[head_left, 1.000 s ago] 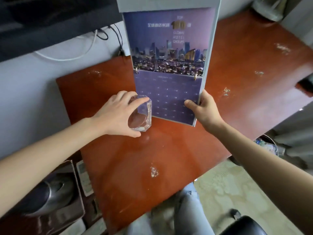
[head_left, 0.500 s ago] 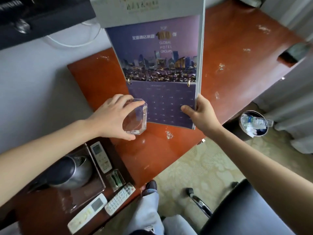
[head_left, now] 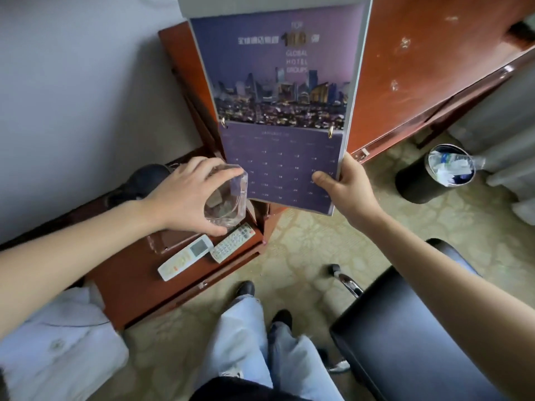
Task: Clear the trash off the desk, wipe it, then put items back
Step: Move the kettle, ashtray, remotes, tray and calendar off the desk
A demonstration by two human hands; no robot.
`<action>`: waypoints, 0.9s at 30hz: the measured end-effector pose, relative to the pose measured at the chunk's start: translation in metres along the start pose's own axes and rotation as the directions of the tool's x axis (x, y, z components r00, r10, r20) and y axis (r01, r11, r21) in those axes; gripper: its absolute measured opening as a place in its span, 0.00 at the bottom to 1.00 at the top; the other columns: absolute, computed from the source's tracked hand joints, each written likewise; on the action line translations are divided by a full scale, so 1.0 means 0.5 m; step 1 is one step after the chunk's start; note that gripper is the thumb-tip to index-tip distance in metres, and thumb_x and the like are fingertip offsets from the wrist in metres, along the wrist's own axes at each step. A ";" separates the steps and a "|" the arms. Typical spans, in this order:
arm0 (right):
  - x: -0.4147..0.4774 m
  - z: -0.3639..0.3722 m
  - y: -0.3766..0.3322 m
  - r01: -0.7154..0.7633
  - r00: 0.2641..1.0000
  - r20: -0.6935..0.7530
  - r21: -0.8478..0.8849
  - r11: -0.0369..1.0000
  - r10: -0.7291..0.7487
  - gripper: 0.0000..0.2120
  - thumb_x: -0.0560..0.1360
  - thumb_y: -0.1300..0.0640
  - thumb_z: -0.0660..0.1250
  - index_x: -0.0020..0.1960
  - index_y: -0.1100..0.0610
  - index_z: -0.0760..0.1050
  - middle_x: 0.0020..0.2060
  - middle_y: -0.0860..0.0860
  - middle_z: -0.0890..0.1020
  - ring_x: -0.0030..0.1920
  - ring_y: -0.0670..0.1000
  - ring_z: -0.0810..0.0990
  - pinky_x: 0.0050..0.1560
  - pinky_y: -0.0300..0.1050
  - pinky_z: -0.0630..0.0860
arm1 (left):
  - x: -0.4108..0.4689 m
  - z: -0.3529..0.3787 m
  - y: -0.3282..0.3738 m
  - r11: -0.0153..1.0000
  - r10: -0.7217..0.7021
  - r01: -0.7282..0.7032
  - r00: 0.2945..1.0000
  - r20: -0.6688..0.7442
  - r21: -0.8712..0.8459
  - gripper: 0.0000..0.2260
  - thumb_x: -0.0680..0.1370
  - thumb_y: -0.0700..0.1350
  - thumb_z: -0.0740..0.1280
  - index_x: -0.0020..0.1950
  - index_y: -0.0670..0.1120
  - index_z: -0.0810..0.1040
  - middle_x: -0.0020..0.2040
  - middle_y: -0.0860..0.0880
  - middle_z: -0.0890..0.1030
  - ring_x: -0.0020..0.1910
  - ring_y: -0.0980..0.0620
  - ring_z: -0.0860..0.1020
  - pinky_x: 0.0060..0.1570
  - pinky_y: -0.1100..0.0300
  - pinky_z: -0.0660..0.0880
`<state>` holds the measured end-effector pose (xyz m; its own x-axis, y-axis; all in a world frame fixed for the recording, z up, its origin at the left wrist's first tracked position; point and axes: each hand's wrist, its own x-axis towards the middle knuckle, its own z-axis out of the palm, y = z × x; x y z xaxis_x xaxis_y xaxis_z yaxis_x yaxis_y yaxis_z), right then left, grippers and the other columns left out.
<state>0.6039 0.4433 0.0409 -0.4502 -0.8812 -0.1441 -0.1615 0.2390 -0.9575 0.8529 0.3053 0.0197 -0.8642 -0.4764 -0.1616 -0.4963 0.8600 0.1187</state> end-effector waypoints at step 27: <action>-0.333 0.545 0.298 -0.122 0.988 -0.084 0.052 0.991 0.126 0.16 0.75 0.69 0.64 0.51 0.47 0.73 0.46 0.41 0.81 0.45 0.39 0.81 0.45 0.35 0.77 | -0.439 0.520 -0.329 0.990 -0.129 0.138 0.931 0.342 -0.001 0.50 0.61 0.69 0.70 0.75 0.53 0.51 0.70 0.44 0.63 0.68 0.43 0.64 0.64 0.49 0.65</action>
<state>0.8940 0.5146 -0.1460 -0.5392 -0.8067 -0.2419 -0.0599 0.3232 -0.9444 1.1454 0.3158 -0.2191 -0.7122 -0.4918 -0.5009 -0.6106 0.7860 0.0964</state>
